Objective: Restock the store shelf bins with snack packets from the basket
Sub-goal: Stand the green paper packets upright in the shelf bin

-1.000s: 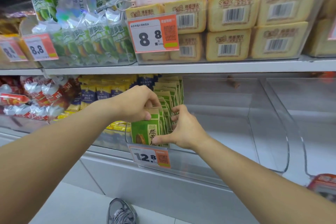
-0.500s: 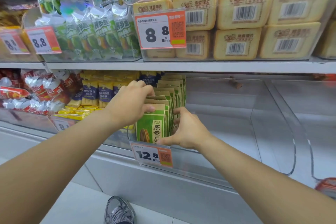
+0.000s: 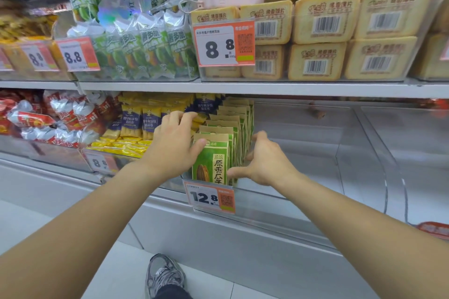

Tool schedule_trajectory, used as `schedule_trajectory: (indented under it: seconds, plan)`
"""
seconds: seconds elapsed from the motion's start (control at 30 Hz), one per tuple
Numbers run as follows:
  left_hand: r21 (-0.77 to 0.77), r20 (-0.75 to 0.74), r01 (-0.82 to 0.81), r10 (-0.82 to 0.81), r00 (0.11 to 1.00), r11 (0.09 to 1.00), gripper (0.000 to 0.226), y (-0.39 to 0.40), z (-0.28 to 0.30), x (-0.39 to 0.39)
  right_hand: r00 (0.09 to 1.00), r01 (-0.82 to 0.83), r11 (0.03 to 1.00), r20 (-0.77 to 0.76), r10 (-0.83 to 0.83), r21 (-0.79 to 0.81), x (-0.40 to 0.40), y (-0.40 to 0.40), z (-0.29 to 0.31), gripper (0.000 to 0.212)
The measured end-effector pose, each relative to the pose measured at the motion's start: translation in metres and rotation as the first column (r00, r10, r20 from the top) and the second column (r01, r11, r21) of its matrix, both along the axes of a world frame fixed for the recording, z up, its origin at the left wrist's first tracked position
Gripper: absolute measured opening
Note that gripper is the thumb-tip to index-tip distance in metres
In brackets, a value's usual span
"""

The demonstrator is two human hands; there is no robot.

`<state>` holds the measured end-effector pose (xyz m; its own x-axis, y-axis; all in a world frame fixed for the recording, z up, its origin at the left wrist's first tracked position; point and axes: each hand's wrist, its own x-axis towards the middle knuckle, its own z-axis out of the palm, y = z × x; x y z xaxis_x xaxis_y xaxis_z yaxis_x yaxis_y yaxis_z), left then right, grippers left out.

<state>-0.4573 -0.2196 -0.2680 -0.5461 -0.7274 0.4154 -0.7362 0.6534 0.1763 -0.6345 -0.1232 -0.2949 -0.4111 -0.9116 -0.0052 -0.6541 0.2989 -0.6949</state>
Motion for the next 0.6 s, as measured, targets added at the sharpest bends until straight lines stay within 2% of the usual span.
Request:
schedule_trajectory:
  seconds: [0.13,0.2,0.23,0.3,0.37,0.43,0.53,0.6]
  plan:
    - [-0.217,-0.305,0.060,-0.126,0.944,0.974,0.028,0.042,-0.003,0.010,0.998,-0.016,0.973,-0.071,0.000,-0.228,-0.001,0.045,0.022,0.056]
    - [-0.261,-0.393,0.096,-0.197,0.898,0.961,0.019,0.076,-0.013,0.017,0.994,-0.078,0.932,-0.101,0.045,-0.355,0.005,0.078,0.025,0.027]
    - [-0.234,-0.424,0.130,-0.222,0.878,0.963,0.016,0.094,-0.022,0.020,0.990,-0.118,0.910,-0.114,0.079,-0.397,0.009,0.096,0.024,0.017]
    - [-0.064,-0.453,0.217,-0.222,0.864,0.974,0.014,0.128,-0.048,0.026,0.982,-0.178,0.896,-0.129,0.137,-0.407,0.018,0.132,0.012,0.009]
    - [0.208,-0.380,0.270,-0.176,0.908,0.940,0.014,0.158,-0.085,0.034,0.979,-0.204,0.924,-0.096,0.182,-0.324,0.026,0.163,-0.013,0.010]
    - [0.418,-0.211,0.256,-0.181,0.961,0.871,0.017,0.183,-0.129,0.044,0.976,-0.217,0.962,-0.013,0.218,-0.164,0.032,0.188,-0.050,0.009]
    - [0.611,0.006,0.203,-0.261,0.965,0.765,0.019,0.213,-0.185,0.060,0.972,-0.226,0.967,0.095,0.215,0.119,0.039,0.219,-0.112,0.018]
    - [0.699,0.131,0.136,-0.313,0.941,0.702,0.022,0.226,-0.208,0.069,0.973,-0.220,0.947,0.125,0.195,0.233,0.043,0.234,-0.148,0.023]
